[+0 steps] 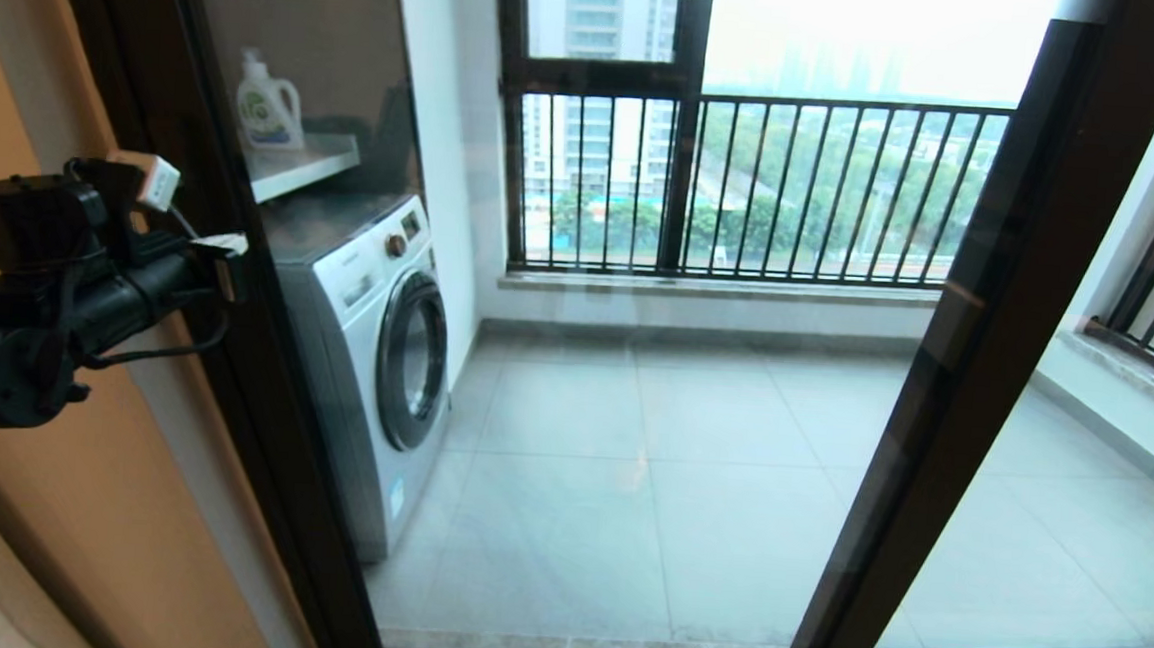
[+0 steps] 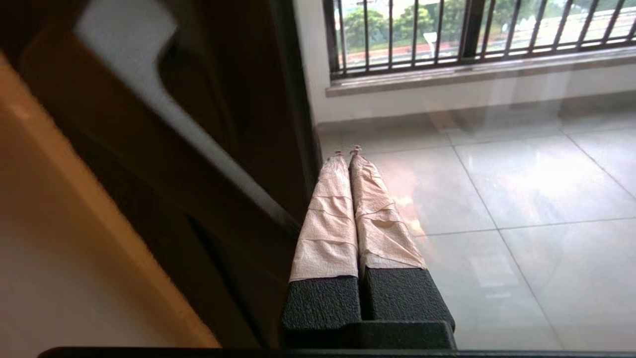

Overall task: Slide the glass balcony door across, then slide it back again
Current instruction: Open the slid door

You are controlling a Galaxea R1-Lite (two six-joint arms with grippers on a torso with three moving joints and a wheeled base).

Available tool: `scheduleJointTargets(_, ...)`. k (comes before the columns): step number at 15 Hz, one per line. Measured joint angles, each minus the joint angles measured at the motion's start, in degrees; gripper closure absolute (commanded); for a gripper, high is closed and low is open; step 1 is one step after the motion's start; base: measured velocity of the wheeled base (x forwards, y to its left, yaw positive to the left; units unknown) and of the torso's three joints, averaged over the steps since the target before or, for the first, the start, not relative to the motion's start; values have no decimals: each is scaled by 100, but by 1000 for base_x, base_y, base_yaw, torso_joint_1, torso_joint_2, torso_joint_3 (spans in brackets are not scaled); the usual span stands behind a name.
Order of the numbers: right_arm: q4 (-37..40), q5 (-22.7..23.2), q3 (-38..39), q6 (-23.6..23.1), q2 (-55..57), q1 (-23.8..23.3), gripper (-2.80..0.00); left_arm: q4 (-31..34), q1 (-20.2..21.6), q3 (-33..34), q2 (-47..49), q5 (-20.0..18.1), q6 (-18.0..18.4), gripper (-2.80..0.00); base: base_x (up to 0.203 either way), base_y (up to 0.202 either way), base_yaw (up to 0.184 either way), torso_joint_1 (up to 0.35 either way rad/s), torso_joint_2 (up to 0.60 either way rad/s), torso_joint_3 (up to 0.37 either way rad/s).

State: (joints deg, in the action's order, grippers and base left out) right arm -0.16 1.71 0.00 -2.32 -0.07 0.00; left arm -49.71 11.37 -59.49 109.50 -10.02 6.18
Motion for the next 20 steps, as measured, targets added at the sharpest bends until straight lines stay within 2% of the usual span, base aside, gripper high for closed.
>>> scheduleJointTargets(4, 0, 0, 0, -1, 0, 0, 0, 10, 193, 104, 47, 2, 2, 0, 0, 0, 0, 0, 0, 0)
scheduleJointTargets(6, 0, 0, 0, -2, 0, 0, 0, -189, 240, 165, 85, -9, 30, 0, 0, 0, 0, 0, 0, 0)
scheduleJointTargets(9, 0, -1, 0, -2, 0, 0, 0, -490, 262, 270, 134, 2, 37, 0, 0, 0, 0, 0, 0, 0)
scheduleJointTargets(14, 0, 2, 0, -1, 0, 0, 0, -505, 287, 425, 58, -20, 57, 0, 0, 0, 0, 0, 0, 0)
scheduleJointTargets(20, 0, 2, 0, -3, 0, 0, 0, -508, 67, 1153, -672, -233, 45, 0, 0, 0, 0, 0, 0, 0)
